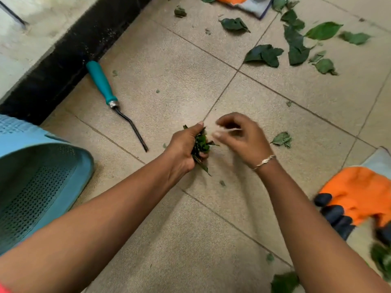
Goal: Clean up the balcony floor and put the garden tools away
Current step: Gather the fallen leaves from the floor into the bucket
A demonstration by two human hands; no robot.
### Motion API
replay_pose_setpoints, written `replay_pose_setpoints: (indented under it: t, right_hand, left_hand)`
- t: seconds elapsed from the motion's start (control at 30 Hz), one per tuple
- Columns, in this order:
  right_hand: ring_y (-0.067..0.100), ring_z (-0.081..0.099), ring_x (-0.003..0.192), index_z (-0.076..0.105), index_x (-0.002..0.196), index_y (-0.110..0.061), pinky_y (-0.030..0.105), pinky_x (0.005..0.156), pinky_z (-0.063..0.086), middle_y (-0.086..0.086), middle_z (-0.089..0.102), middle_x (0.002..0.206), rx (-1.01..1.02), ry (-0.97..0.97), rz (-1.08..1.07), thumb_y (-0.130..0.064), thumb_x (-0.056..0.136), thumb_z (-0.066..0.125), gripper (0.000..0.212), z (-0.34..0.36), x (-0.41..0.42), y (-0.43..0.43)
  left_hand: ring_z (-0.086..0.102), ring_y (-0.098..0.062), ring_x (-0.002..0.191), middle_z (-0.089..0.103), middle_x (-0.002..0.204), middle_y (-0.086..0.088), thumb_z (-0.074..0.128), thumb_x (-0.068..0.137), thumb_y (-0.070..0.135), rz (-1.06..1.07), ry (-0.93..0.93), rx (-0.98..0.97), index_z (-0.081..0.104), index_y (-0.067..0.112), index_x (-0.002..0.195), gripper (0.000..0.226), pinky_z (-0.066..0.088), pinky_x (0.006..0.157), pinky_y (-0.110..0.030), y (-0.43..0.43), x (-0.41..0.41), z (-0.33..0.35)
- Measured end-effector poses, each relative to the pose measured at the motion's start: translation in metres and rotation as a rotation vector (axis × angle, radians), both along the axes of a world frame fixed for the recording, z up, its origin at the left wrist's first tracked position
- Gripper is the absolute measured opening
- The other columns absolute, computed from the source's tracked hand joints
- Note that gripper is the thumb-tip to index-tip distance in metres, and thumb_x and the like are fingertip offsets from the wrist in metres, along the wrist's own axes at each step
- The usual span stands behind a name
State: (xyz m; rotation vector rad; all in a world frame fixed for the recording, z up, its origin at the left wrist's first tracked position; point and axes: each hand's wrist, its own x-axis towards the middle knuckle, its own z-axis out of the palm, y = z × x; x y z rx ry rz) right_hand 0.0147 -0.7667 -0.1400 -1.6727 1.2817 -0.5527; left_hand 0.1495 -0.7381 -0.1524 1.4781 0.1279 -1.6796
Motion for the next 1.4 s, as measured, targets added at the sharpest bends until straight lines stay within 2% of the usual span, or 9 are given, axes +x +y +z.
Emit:
replay_pose_setpoints:
  t: [0.13, 0.27, 0.43, 0.53, 0.67, 0.87, 1.17, 1.27, 1.4]
  right_hand:
    - [0.029, 0.027, 0.136, 0.051, 0.13, -0.013, 0.04, 0.111, 0.024, 0.015, 0.032, 0.146, -0.113, 0.416, -0.142, -0.054, 0.077, 0.061, 0.068, -0.018, -0.074, -0.002]
    - [0.036, -0.012, 0.142, 0.005, 0.148, -0.027, 0.049, 0.113, -0.007, 0.013, -0.009, 0.155, -0.093, 0.675, 0.295, -0.094, 0.048, 0.011, 0.121, -0.034, -0.069, 0.029]
    - [0.036, 0.042, 0.128, 0.05, 0.132, -0.023, 0.053, 0.104, 0.028, 0.015, 0.044, 0.141, -0.512, 0.526, 0.525, -0.04, 0.08, 0.06, 0.056, -0.049, -0.046, 0.084]
    - [0.025, 0.065, 0.102, 0.071, 0.103, -0.008, 0.031, 0.078, 0.057, 0.008, 0.068, 0.112, -0.693, 0.352, 0.476, -0.011, 0.087, 0.048, 0.028, -0.049, -0.077, 0.096]
    - [0.022, 0.065, 0.062, 0.071, 0.067, -0.004, 0.02, 0.044, 0.05, 0.007, 0.069, 0.076, -0.654, 0.35, 0.223, 0.003, 0.067, 0.072, 0.007, -0.038, -0.095, 0.074]
    - [0.015, 0.056, 0.067, 0.071, 0.072, -0.001, 0.021, 0.061, 0.048, 0.006, 0.057, 0.074, -0.186, -0.12, -0.519, 0.008, 0.066, 0.071, 0.01, 0.009, -0.103, 0.032]
    - [0.017, 0.058, 0.088, 0.056, 0.084, -0.02, 0.014, 0.066, 0.035, -0.013, 0.059, 0.079, -0.062, -0.027, -0.421, -0.012, 0.069, 0.075, 0.025, 0.018, -0.142, 0.036]
    - [0.015, 0.054, 0.11, 0.052, 0.117, -0.014, 0.021, 0.087, 0.045, -0.003, 0.058, 0.112, 0.033, -0.151, -0.355, -0.022, 0.077, 0.063, 0.042, 0.017, -0.141, 0.064]
    - [0.019, 0.024, 0.138, 0.025, 0.145, -0.007, 0.023, 0.109, 0.019, 0.012, 0.027, 0.15, -0.003, 0.206, -0.233, -0.022, 0.088, 0.056, 0.067, 0.0, -0.134, 0.114]
  left_hand:
    - [0.034, -0.009, 0.031, 0.037, 0.055, -0.001, 0.05, 0.096, 0.02, -0.03, 0.039, -0.013, 0.045, 0.012, 0.067, 0.03, 0.024, 0.034, -0.01, -0.016, -0.006, 0.0]
    - [0.035, -0.009, 0.031, 0.039, 0.048, 0.002, 0.048, 0.097, 0.022, -0.097, 0.038, -0.03, 0.044, 0.013, 0.066, 0.032, 0.025, 0.033, -0.01, -0.034, -0.02, 0.006]
    - [0.038, -0.009, 0.032, 0.043, 0.042, 0.003, 0.046, 0.097, 0.024, -0.166, -0.002, -0.045, 0.043, 0.014, 0.063, 0.035, 0.025, 0.034, -0.011, -0.061, -0.022, 0.026]
    - [0.04, -0.009, 0.034, 0.043, 0.043, 0.003, 0.045, 0.097, 0.026, -0.241, -0.008, -0.026, 0.042, 0.014, 0.064, 0.035, 0.027, 0.034, -0.011, -0.067, -0.024, 0.038]
    - [0.041, -0.009, 0.035, 0.042, 0.044, 0.003, 0.047, 0.097, 0.024, -0.417, -0.049, 0.018, 0.044, 0.013, 0.066, 0.032, 0.028, 0.034, -0.011, -0.064, -0.042, 0.043]
    - [0.039, -0.006, 0.038, 0.045, 0.048, 0.002, 0.04, 0.099, 0.035, -0.812, 0.093, 0.016, 0.067, 0.009, 0.075, 0.044, 0.028, 0.033, -0.012, -0.049, -0.099, 0.037]
    - [0.039, -0.004, 0.039, 0.042, 0.05, 0.005, 0.037, 0.098, 0.045, -1.038, 0.168, -0.05, 0.05, 0.016, 0.086, 0.034, 0.027, 0.034, -0.011, -0.038, -0.146, 0.032]
    - [0.041, -0.006, 0.04, 0.046, 0.054, 0.004, 0.041, 0.097, 0.045, -1.029, 0.11, -0.074, 0.05, 0.012, 0.082, 0.037, 0.029, 0.034, -0.013, -0.038, -0.151, 0.029]
    - [0.04, -0.008, 0.037, 0.045, 0.048, 0.002, 0.046, 0.095, 0.044, -0.994, -0.01, 0.018, 0.043, 0.014, 0.064, 0.043, 0.028, 0.033, -0.013, -0.034, -0.149, 0.024]
